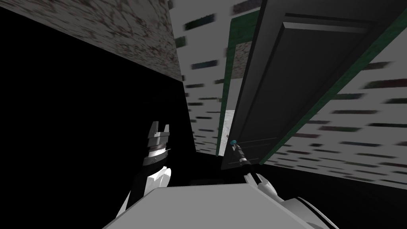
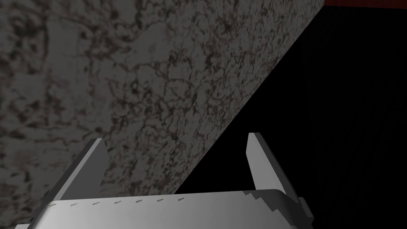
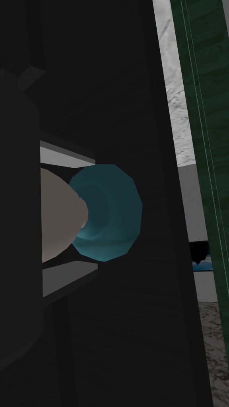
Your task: Pull the door open
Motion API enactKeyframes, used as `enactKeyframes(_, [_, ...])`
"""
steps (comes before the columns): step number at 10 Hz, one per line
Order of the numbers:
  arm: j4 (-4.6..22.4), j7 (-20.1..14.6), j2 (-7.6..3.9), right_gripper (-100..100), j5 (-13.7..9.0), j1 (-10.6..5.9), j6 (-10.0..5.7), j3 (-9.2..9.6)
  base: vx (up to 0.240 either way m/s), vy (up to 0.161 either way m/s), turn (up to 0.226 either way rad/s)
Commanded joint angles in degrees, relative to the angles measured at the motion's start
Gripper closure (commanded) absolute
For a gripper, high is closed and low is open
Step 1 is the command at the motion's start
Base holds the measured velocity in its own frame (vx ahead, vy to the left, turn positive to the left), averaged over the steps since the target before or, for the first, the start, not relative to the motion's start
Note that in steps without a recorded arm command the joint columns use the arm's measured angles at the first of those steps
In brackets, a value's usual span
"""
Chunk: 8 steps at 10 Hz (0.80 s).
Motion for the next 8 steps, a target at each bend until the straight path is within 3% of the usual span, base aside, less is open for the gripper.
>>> enactKeyframes(1, [-1.4,-2.9,0.19,100,-0.1,0.67,0.76,0.58,-0.025,-0.017,-0.013])
enactKeyframes(4, [-1.5,-5.7,0.27,100,-0.2,0.57,0.84,1.04,-0.021,-0.013,-0.007])
enactKeyframes(8, [-2.0,-12.5,0.5,100,-0.5,0.29,1.1,2.37,-0.025,-0.022,-0.011])
